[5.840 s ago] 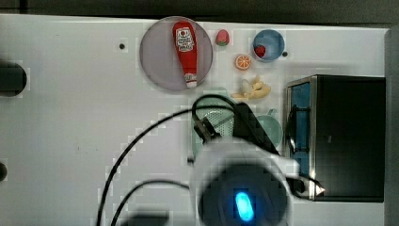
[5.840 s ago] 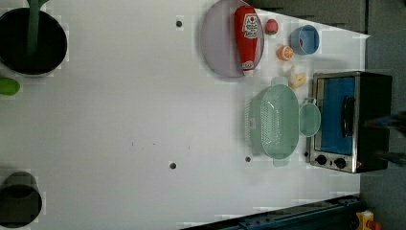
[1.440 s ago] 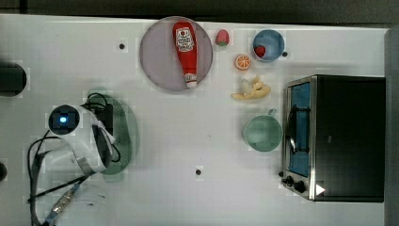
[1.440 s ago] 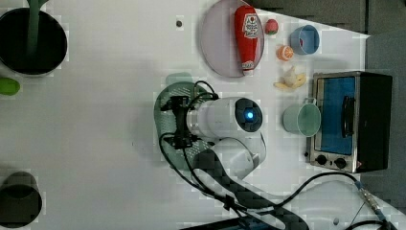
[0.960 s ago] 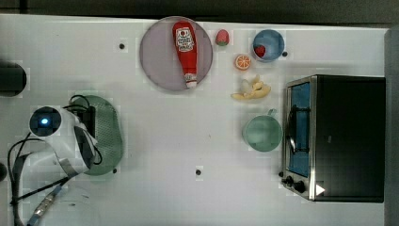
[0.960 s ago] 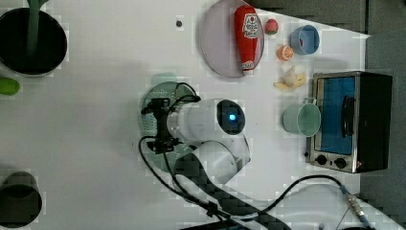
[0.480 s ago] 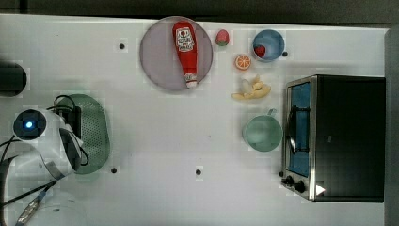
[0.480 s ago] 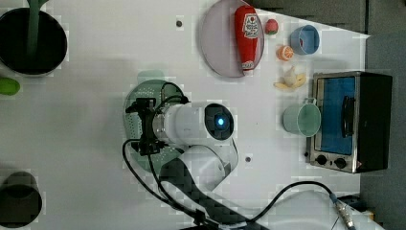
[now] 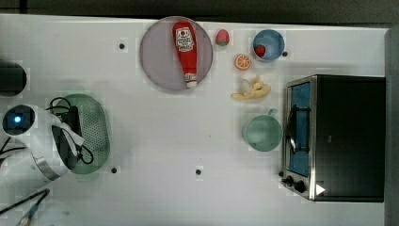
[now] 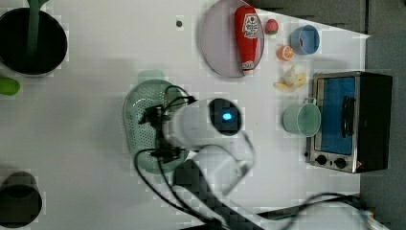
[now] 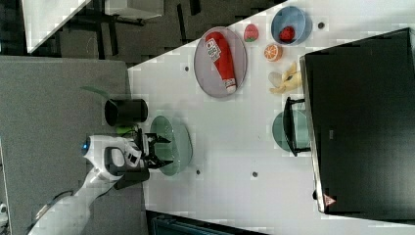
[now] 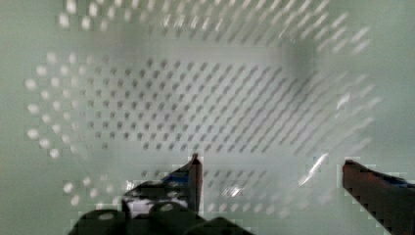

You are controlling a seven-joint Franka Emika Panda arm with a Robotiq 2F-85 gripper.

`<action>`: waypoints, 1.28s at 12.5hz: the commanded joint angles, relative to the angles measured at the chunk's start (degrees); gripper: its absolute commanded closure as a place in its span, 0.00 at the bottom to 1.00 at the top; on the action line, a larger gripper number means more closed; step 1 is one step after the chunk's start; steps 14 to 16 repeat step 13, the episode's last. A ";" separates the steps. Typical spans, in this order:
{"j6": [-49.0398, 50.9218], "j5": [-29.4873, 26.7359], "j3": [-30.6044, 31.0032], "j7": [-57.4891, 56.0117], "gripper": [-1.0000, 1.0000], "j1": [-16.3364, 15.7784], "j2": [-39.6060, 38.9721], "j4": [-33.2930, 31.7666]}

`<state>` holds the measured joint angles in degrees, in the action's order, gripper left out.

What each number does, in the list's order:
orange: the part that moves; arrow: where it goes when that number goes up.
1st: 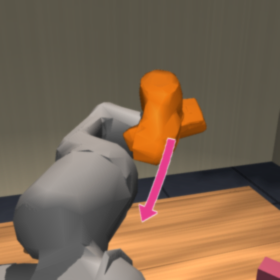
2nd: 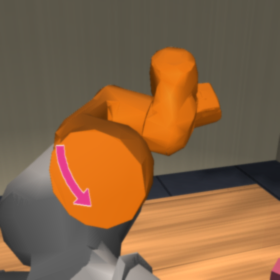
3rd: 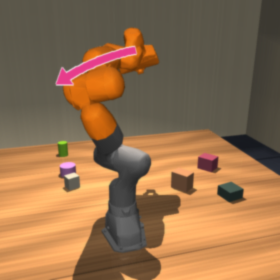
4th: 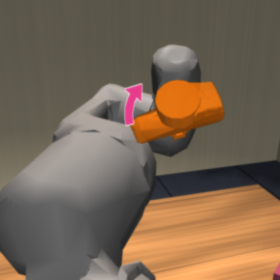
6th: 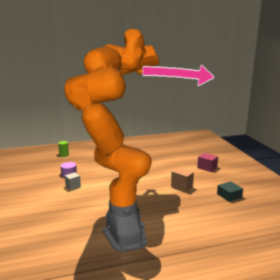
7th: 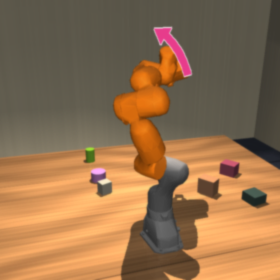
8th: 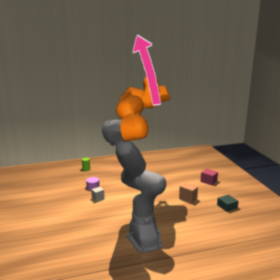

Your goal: Drag strainer right to left.

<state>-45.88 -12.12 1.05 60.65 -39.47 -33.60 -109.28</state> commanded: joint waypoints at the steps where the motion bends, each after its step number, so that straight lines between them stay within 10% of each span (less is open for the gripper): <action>1: 5.62 -0.92 -7.05 -15.83 0.00 2.41 13.22 2.39; 10: 31.71 15.32 -34.75 -57.99 0.00 4.29 38.76 2.64; 16: 32.66 17.34 -39.21 -60.38 0.00 4.40 42.14 2.53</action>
